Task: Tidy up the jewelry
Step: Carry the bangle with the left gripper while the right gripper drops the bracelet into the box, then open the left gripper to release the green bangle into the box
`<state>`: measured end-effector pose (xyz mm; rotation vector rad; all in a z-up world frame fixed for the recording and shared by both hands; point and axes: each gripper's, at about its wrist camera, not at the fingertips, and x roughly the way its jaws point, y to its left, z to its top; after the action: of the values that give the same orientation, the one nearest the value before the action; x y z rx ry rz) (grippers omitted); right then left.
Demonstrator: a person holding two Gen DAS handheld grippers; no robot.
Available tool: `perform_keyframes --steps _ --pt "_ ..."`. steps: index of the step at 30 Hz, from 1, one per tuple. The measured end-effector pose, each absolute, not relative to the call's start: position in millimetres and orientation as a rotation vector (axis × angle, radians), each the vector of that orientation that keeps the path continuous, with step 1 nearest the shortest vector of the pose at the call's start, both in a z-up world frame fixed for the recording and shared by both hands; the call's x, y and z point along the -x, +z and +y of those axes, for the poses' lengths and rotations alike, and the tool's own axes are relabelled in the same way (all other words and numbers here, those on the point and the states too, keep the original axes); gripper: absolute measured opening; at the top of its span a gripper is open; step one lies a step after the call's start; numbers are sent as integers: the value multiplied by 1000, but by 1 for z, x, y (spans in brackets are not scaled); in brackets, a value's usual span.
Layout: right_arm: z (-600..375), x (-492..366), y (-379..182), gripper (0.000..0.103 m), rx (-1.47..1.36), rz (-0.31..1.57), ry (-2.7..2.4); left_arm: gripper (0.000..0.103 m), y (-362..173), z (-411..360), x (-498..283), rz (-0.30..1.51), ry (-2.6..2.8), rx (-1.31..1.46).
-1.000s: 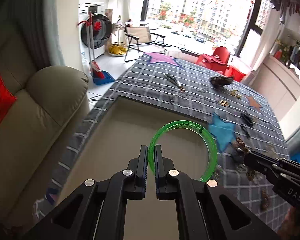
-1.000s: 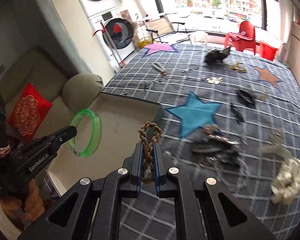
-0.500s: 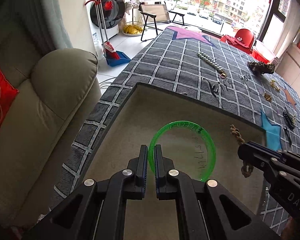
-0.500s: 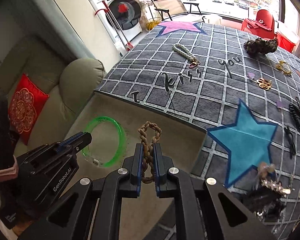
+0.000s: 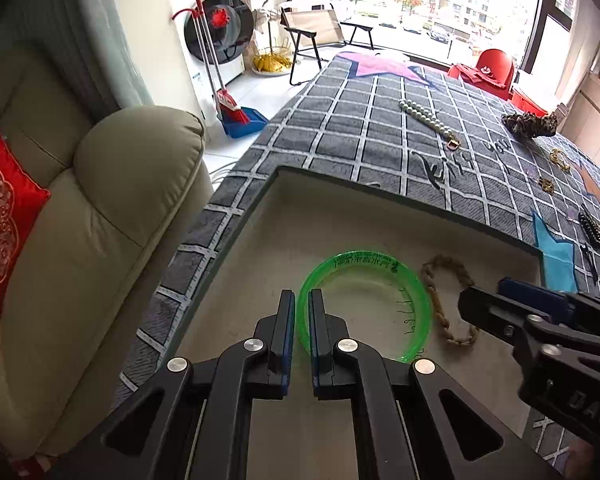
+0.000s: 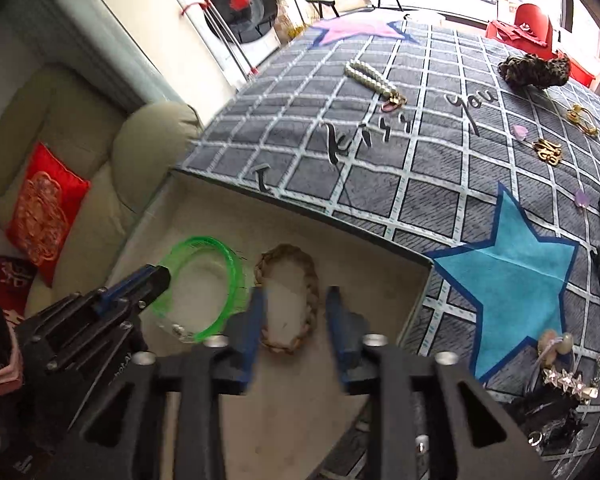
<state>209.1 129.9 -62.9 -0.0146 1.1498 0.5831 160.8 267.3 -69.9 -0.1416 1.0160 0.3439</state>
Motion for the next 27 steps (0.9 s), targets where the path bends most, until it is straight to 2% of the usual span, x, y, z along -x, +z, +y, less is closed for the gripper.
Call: perform_keyframes --steps 7,16,17,18,19,21,27 --pt "102 -189 -30 59 -58 1091 580 8 -62 262 -155 991 336 136" --pt "60 -157 -8 59 -97 1047 548 9 -39 242 -143 937 289 116" --pt "56 -154 -7 59 -100 1044 544 32 -36 240 -141 931 285 112" --pt "51 -151 -6 59 -104 1040 541 93 -32 238 -138 924 279 111" --pt "47 -148 -5 59 -106 1039 538 103 -29 237 -135 906 287 115" --pt "40 -140 -3 59 -108 1033 532 103 -19 230 -124 845 284 92" --pt "16 -122 0 60 -125 1028 503 103 -8 216 -107 827 283 61"
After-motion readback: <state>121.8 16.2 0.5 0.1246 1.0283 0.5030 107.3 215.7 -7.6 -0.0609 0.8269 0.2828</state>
